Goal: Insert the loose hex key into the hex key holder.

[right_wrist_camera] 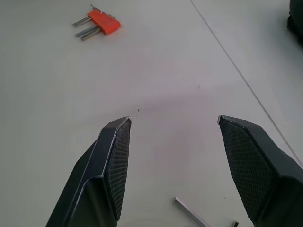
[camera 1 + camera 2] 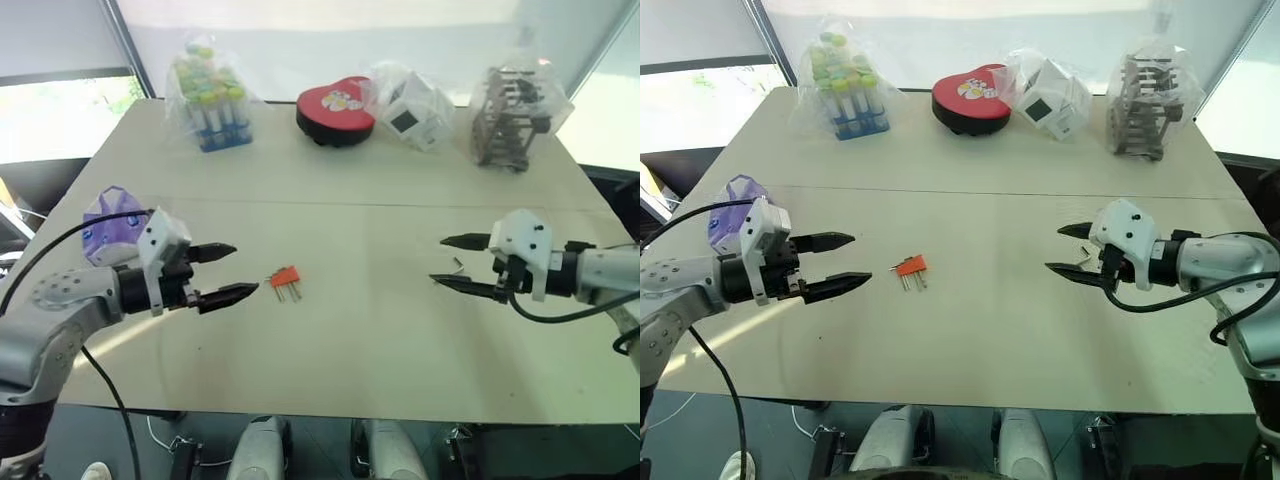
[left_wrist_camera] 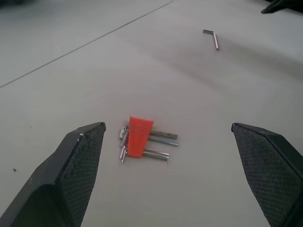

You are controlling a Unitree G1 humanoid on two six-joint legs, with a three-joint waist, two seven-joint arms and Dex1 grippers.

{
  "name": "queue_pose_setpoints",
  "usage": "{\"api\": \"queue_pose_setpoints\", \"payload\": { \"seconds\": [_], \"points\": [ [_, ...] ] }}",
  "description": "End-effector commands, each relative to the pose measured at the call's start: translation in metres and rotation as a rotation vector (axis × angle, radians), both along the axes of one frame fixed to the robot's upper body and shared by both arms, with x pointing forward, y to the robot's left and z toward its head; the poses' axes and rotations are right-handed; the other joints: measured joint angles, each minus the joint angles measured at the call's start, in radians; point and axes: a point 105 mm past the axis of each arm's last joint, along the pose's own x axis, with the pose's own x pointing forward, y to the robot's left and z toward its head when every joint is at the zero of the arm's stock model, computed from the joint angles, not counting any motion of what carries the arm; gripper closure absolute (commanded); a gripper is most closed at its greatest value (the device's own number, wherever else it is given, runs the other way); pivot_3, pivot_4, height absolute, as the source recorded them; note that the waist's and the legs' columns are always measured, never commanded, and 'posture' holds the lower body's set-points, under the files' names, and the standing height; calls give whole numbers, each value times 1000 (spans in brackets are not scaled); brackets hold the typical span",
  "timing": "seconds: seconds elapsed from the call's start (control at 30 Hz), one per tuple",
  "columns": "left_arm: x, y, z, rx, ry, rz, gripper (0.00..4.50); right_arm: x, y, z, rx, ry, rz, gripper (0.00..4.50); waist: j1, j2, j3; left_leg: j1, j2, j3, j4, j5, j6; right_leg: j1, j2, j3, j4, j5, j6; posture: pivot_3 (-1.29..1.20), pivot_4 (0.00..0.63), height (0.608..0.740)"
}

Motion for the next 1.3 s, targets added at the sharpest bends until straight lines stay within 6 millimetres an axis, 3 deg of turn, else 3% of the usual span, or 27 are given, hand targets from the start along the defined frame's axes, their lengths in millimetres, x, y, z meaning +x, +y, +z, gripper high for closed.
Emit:
{"api": "queue_pose_setpoints", "payload": {
  "seconds": [0.03, 0.97, 1.13, 1.3],
  "points": [
    [-4, 1, 9, 2, -21, -25, 50, 0, 3, 8, 11, -21, 14, 1478, 0, 0, 0, 0, 0, 0, 0, 0, 0, 0, 0, 0, 0, 0, 0, 0, 150, 740],
    [3, -1, 9, -3, -31, 21, 50, 0, 10, 2, 9, -18, 39, 1478, -1, 0, 0, 0, 0, 0, 0, 0, 0, 0, 0, 0, 0, 0, 0, 0, 150, 740],
    [11, 2, 7, 3, -61, 74, 50, 4, 28, -6, 30, -50, 74, 1478, -1, 0, 0, 0, 0, 0, 0, 0, 0, 0, 0, 0, 0, 0, 0, 0, 150, 740],
    [17, 12, -1, 20, -85, 147, 50, 23, 77, -32, 146, -88, 117, 1478, -12, -1, 0, 1, 1, 0, 0, 0, 0, 0, 1, 0, 1, 0, 0, 0, 150, 740]
  ]
}}
